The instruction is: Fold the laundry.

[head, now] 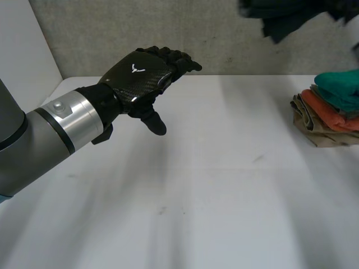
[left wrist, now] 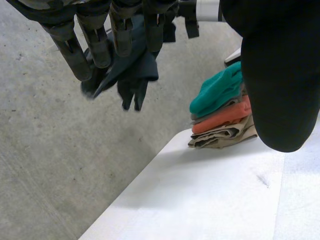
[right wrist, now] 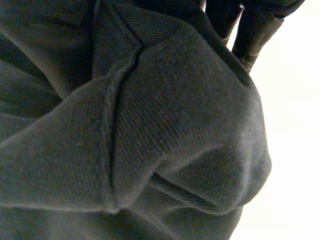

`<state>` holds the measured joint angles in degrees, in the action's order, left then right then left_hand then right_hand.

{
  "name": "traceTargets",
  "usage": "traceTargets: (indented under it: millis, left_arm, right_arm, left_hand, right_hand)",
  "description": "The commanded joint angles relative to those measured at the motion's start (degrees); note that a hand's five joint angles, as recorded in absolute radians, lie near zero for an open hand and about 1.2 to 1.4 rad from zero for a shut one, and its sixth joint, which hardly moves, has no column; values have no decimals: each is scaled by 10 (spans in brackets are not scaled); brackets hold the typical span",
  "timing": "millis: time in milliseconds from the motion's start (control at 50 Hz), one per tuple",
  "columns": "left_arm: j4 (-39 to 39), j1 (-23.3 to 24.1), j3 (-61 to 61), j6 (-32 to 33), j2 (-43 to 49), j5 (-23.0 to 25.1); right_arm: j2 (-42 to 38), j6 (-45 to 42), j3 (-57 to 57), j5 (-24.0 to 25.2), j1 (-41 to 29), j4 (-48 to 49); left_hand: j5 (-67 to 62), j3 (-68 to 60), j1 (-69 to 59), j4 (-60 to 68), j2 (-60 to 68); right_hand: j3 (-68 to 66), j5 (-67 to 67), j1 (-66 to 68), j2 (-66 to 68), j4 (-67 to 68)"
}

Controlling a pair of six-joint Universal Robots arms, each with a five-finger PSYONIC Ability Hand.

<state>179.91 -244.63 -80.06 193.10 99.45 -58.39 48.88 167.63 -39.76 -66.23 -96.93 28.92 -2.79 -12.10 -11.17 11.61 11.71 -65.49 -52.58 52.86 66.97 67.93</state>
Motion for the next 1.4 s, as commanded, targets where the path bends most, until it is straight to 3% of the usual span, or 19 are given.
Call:
traceTargets:
  millis: [20,240,460,820,920,1120,1140,1180,1200,1280,1400]
  left_arm:
    - [0,1,-1,-1,0,0]
    - [2,4,-4,0,1,0]
    - [4,5,-11,0,1,-1]
    - [8,4,-12,-1,0,-1]
    - [8,6,-12,-2,-1,-1]
    - [9,7,-16,-1,-7,-1]
    - [9,7,-16,-1,-7,-1]
    - [9,7,-16,-2,-7,-1]
    - [9,7,-16,-2,-7,-1]
    - [9,7,-16,-2,-6,-1]
    - [9,7,-16,-1,-7,-1]
  right_arm:
    - [-31,44,9,79,128,46]
    - [-88,161,-109,205,260,174]
    - [-72,197,-196,312,344,185]
    - [-25,252,-223,333,346,194]
    - [-62,239,-231,372,346,200]
    - [-105,206,-216,375,347,209]
    - [-104,206,-212,374,348,209]
    - [-100,206,-211,371,348,209]
    - [-97,209,-211,366,349,208]
    - [-80,209,-218,338,355,207]
    - [-52,212,-227,313,372,194]
  left_hand:
    - [-3,-10,-19,15,14]
    - [-4,-11,-21,16,15]
    - [-4,-11,-21,16,15]
    - [-5,-11,-21,16,15]
    - [-3,-10,-19,15,14]
    - [-3,-10,-19,15,14]
    - [-3,-10,-19,15,14]
    - [-3,-10,-19,15,14]
    - [-3,-10,-19,15,14]
    - [-3,-10,-19,15,14]
    - [-3,-10,-19,15,14]
  right_hand:
    - [-145,-174,271,130,121]
    - [-145,-174,271,130,121]
    - [-145,-174,271,130,121]
    - [-145,-174,271,130,121]
    - [-145,-174,271,130,121]
    - [-145,-174,271,130,121]
    - [-126,-155,252,111,101]
    - [140,111,-14,-155,-165]
    - [338,309,-212,-353,-363]
    - [555,526,-429,-570,-579]
    - [555,526,-429,-570,-579]
